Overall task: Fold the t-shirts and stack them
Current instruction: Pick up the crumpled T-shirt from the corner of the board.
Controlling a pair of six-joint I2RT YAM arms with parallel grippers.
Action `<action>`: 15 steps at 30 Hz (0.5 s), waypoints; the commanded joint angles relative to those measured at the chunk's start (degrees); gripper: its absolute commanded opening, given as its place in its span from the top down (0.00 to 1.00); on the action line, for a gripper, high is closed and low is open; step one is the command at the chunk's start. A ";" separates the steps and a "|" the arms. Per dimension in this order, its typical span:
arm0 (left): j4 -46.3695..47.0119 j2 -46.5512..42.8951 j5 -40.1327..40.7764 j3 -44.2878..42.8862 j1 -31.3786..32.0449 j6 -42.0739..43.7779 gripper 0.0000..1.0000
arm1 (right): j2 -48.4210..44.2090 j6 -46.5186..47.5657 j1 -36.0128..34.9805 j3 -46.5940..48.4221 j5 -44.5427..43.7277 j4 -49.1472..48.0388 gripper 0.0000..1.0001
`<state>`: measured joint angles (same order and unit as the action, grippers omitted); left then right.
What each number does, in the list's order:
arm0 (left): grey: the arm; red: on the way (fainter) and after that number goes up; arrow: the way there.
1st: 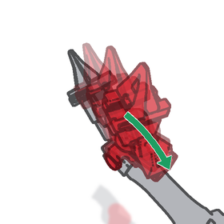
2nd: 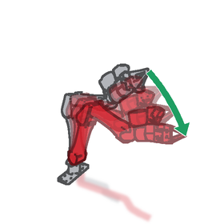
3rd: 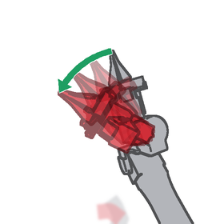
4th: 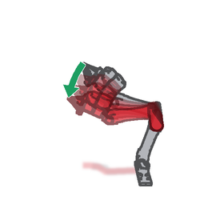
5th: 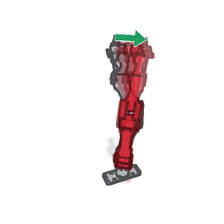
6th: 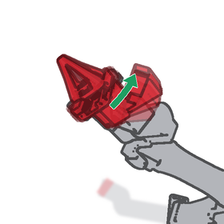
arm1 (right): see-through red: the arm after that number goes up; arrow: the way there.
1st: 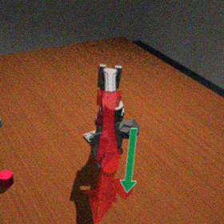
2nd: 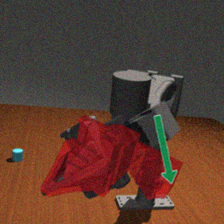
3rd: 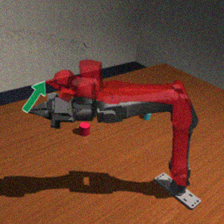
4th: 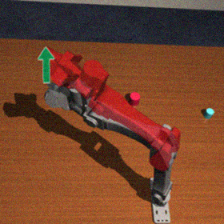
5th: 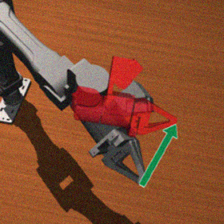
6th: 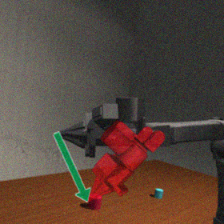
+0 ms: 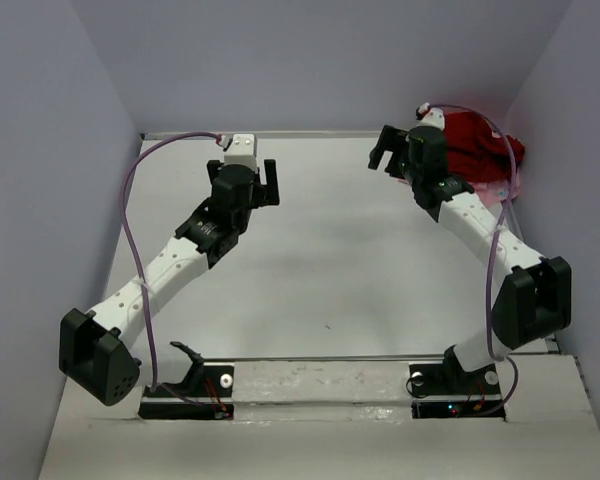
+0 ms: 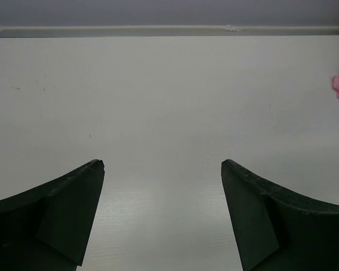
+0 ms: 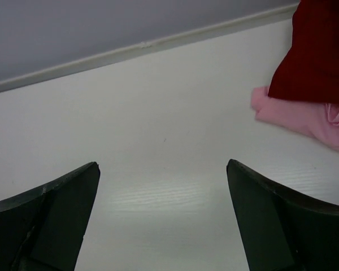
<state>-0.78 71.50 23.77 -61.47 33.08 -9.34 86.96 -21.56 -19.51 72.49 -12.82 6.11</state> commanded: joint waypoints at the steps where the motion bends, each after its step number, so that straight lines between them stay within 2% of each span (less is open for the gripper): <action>1: 1.21 -1.98 0.14 -0.84 0.67 -0.15 0.05 | 5.66 -3.74 6.21 9.41 1.20 5.65 0.01; 4: 1.13 -1.90 0.22 -1.02 0.67 -0.06 0.05 | 12.69 -6.56 7.64 14.60 0.08 8.83 0.04; 7: 0.86 -1.81 -0.39 -1.11 0.85 0.03 0.05 | 20.49 -5.25 7.64 20.55 -4.73 12.23 0.05; 10: 0.95 -1.72 0.57 -1.46 1.02 0.38 0.05 | 23.87 -3.14 7.64 23.05 -5.46 13.32 0.06; 12: 0.86 -1.89 1.01 -1.54 1.11 0.47 0.05 | 23.44 -1.39 7.64 21.65 -5.20 10.96 0.05; 14: 0.86 -1.98 0.67 -1.54 1.02 0.20 0.05 | 22.12 3.96 7.64 18.50 -4.16 1.93 0.04; 15: 0.86 -1.98 0.14 -1.54 1.11 0.20 0.05 | 20.03 8.42 8.25 13.43 -4.32 -2.55 0.02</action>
<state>-1.13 71.48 23.92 -61.47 33.78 -9.32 113.30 -22.61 -11.38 91.20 -16.16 15.35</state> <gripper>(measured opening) 0.946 0.961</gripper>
